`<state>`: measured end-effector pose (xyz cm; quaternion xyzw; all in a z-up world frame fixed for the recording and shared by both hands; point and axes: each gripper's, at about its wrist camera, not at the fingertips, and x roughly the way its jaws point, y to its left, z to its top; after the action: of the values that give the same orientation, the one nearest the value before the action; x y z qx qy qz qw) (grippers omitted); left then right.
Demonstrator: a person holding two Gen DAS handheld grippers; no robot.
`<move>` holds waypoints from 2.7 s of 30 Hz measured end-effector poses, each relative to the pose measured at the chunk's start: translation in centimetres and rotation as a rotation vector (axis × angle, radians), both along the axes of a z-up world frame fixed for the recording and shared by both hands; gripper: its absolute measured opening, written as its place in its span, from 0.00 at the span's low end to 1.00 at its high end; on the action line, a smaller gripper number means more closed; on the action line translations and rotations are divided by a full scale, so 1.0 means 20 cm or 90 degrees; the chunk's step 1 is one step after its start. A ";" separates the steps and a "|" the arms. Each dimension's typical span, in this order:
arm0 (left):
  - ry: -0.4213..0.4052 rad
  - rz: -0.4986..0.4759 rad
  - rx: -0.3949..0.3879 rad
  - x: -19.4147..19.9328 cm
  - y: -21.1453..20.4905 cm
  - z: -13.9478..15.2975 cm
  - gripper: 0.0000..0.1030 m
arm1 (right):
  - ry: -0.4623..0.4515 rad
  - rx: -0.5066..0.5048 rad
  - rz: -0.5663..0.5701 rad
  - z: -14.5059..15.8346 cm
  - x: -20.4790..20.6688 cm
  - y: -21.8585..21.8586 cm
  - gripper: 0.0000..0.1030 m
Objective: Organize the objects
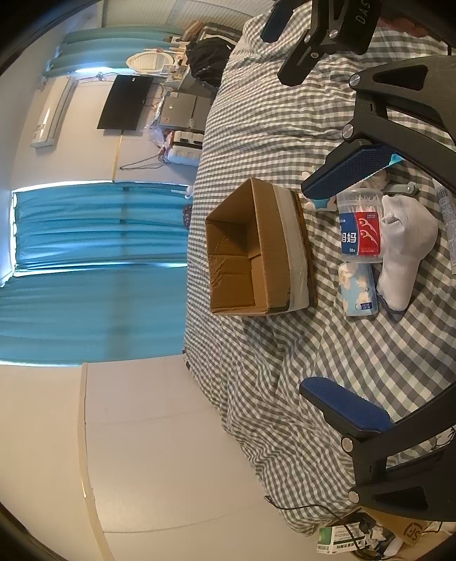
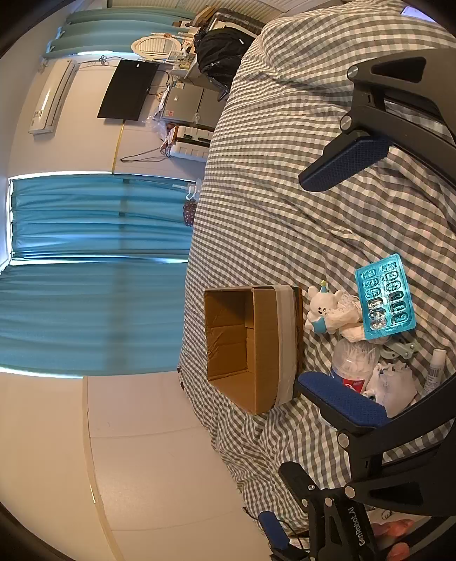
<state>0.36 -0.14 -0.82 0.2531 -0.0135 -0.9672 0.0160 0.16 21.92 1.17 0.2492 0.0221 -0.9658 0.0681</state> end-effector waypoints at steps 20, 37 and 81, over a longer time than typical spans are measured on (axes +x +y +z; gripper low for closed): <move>0.007 -0.014 0.009 0.02 0.01 0.03 1.00 | 0.005 0.000 -0.001 0.01 0.03 0.01 1.00; 0.013 -0.012 0.015 0.01 0.01 0.01 1.00 | -0.014 0.001 0.003 -0.03 -0.01 0.02 1.00; -0.237 -0.136 0.050 -0.14 0.13 -0.61 0.63 | -0.232 0.052 0.041 -0.56 -0.23 -0.02 1.00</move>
<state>-2.40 2.41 -13.07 0.4248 -0.0051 -0.8998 -0.0989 -4.51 21.54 -10.06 0.4217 0.0563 -0.9003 0.0916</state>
